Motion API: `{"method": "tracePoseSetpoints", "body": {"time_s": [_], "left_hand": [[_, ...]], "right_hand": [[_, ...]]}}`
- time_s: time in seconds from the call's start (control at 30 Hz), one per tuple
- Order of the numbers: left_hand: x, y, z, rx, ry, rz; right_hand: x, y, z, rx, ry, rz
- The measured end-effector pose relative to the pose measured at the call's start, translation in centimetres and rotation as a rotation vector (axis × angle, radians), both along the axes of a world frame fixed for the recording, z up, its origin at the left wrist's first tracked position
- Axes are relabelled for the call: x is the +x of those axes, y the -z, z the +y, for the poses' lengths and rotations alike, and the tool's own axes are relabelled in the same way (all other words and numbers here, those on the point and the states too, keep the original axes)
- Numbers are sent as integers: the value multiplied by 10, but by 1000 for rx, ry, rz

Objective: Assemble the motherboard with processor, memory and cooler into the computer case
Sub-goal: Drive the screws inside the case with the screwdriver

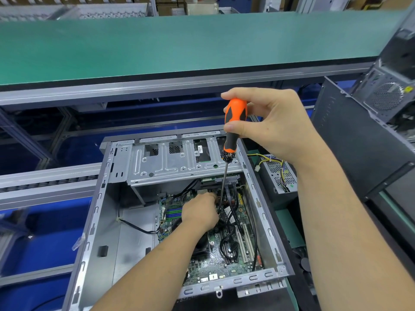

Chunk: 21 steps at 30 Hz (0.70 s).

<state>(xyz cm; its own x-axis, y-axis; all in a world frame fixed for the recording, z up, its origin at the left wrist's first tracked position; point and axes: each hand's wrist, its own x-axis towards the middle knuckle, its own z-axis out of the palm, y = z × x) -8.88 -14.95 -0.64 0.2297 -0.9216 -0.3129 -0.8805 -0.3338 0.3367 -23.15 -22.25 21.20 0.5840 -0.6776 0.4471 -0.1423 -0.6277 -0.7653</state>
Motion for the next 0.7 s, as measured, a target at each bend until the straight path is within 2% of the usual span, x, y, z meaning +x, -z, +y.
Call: {"method": "tracePoseSetpoints", "body": {"time_s": [0.7], "left_hand": [[4,-1,2,-61,-11,41]], "right_hand": [[0,-2,3,-17,-8,19]]}}
